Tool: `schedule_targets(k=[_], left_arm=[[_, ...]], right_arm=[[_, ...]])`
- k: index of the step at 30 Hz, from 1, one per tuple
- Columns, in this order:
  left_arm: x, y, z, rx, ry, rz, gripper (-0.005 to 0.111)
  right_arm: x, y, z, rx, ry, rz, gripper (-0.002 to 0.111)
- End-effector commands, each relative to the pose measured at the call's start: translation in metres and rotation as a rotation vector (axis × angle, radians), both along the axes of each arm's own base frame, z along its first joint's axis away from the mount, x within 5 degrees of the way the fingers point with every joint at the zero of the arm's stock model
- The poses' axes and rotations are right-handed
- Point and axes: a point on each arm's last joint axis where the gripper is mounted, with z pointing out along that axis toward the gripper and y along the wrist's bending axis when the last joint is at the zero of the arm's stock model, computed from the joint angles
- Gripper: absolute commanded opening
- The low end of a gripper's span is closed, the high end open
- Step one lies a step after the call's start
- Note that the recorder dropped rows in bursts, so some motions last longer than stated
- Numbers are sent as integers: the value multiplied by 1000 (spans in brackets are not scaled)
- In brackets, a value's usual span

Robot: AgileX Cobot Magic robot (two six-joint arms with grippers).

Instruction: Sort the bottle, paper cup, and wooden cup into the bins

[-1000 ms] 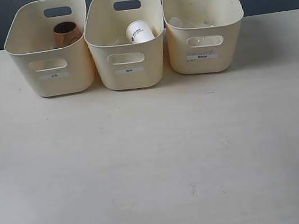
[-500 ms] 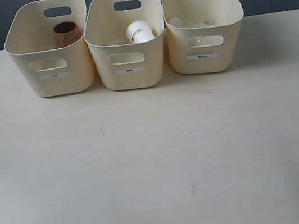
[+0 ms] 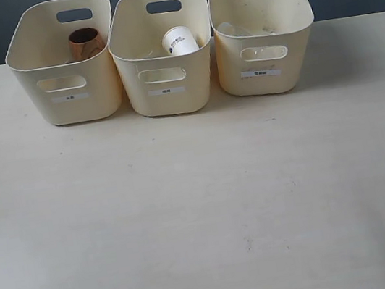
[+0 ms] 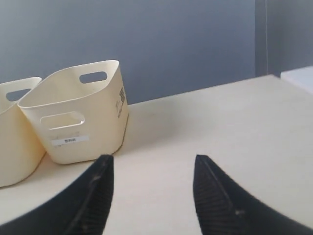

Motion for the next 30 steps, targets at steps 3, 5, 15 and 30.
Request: schedule_targets(k=[3, 5, 15, 30], left_arm=[[0, 0, 0, 4, -9, -3, 0], [0, 0, 0, 4, -9, -3, 0], [0, 0, 0, 4, -9, -3, 0], [0, 0, 0, 4, -9, -3, 0]], right_arm=[[-2, 7, -9, 194, 82, 38, 49], [-2, 7, -8, 201, 79, 38, 49], [-2, 4, -8, 12, 88, 38, 49], [-1, 1, -7, -210, 82, 40, 49]])
